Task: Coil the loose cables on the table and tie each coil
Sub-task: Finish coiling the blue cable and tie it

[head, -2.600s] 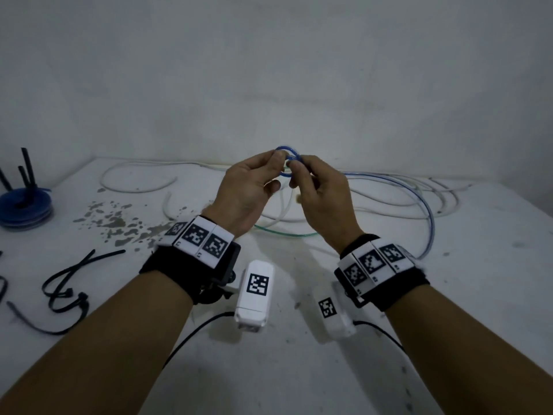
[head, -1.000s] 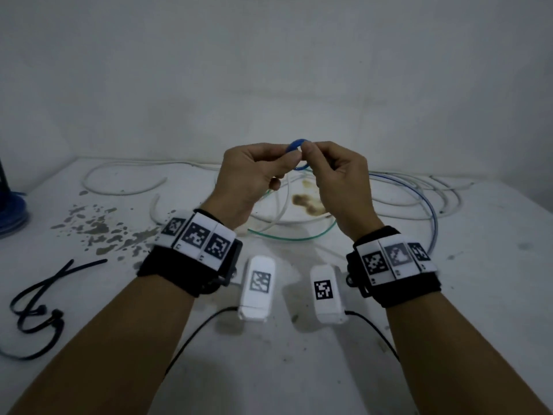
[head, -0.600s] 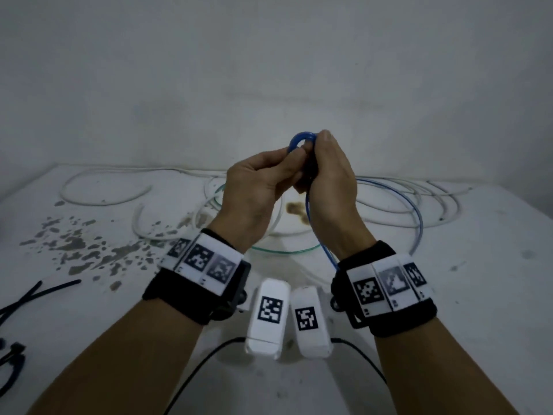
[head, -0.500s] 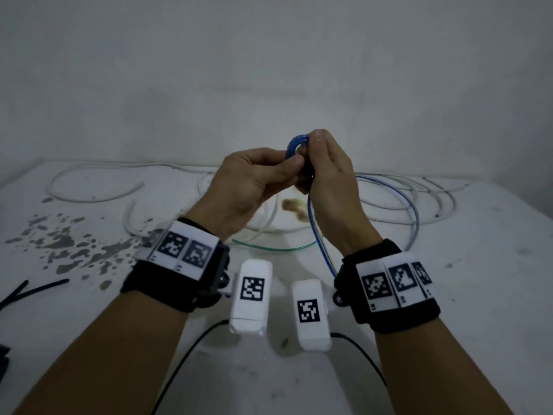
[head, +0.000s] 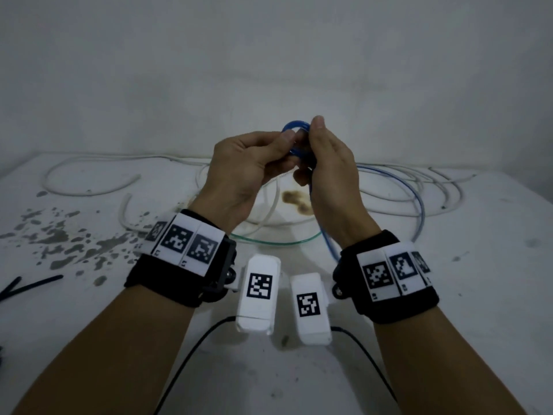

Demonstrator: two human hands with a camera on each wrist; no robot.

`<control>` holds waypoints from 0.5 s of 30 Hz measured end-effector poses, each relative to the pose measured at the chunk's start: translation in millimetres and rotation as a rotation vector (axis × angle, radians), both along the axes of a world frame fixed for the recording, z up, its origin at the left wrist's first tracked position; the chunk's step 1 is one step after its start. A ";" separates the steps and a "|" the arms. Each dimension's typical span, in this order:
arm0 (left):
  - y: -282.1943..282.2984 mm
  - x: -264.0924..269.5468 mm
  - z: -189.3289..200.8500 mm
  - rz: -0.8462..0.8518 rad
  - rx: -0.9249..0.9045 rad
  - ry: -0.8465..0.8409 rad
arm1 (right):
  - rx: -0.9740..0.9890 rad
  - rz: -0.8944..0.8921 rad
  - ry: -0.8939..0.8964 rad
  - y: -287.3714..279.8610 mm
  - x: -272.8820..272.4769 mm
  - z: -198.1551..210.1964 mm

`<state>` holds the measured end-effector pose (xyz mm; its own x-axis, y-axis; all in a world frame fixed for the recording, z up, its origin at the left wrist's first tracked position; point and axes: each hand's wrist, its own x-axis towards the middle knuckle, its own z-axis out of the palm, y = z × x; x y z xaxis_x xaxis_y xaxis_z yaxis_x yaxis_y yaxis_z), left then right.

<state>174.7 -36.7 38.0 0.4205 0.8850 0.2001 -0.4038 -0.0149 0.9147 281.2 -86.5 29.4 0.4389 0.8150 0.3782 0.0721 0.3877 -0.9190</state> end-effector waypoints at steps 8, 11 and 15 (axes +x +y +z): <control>8.7 -16.3 11.8 -0.115 0.185 0.281 | -0.029 0.049 -0.368 -6.7 26.2 2.9; 10.6 -22.6 13.5 -0.058 0.295 0.386 | -0.037 -0.006 -0.650 -10.9 29.2 7.8; 6.7 -10.9 12.0 0.019 0.250 0.174 | 0.039 0.029 -0.199 -6.1 11.5 8.6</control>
